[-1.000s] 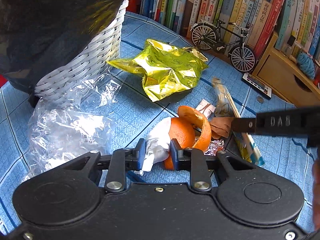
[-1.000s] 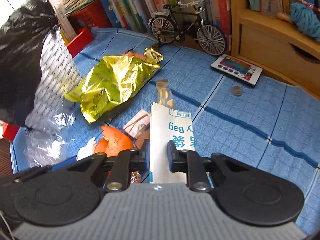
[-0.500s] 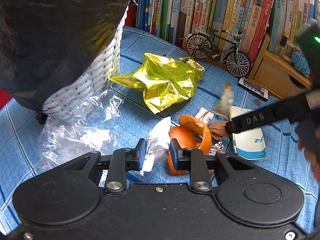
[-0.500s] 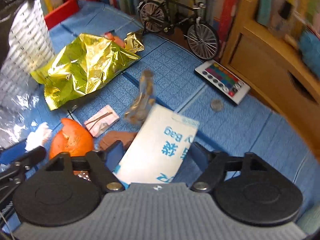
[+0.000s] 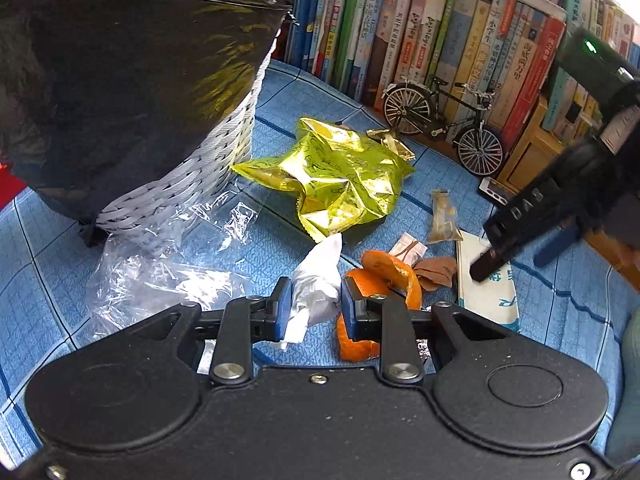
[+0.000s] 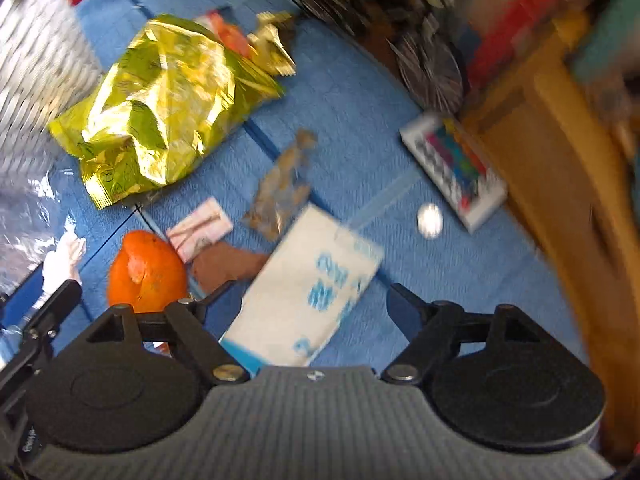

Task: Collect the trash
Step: 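Close the right tool on the white 'Bag' packet while the left tool holds the tissue, then lift the tissue and the white packet with both tools over the basket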

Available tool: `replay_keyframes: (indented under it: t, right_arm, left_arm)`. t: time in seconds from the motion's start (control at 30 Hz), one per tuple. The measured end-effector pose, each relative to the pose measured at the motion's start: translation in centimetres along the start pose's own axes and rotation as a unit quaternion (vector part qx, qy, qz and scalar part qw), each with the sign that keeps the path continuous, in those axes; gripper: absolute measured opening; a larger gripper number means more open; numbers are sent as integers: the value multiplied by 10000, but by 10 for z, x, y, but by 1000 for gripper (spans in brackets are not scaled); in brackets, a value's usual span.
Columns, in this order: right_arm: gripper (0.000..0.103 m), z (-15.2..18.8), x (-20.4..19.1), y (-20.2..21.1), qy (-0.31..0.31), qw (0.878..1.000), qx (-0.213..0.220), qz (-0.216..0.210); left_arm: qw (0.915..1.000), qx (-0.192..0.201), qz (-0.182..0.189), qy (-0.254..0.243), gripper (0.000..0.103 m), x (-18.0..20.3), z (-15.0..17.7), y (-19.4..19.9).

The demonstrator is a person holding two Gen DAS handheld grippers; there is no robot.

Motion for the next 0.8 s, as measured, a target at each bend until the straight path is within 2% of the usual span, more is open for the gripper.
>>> replay_keyframes:
  t: [0.1,0.33,0.47,0.6,0.8]
  right_arm:
    - [88,6,5,-5,-209,9996,-140,-105]
    - [88,14,-4,-22,-284,9984,194,-455]
    - [71,27,-14,-21,-168,9986,365,-350]
    - [43,37,-20,-4,-133,9980,469,-395]
    - [32,40,-24,25,93,9965,703,-442]
  left_arm:
    - [10000,10,-2,-26,25,-1,-1,-1]
    - [10000,33,-73,-49,25,0,-3,-2]
    - [9997,155,-72,-151,25,4,-5,1]
    - [9993,281,-24,-227,25,9,-8,6]
    - [9987,453,-48,-220,25,11,-11,13]
Point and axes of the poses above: each gripper's, at about its wrist camera, not at the fingertips, and y roughly against the way its jaws point, x to its right, z to its underside, the point moved 1 cm from there along -y, roughly the way its jaws point, and after that the axes turned 3 degrees about x, right-handed, at the moved point
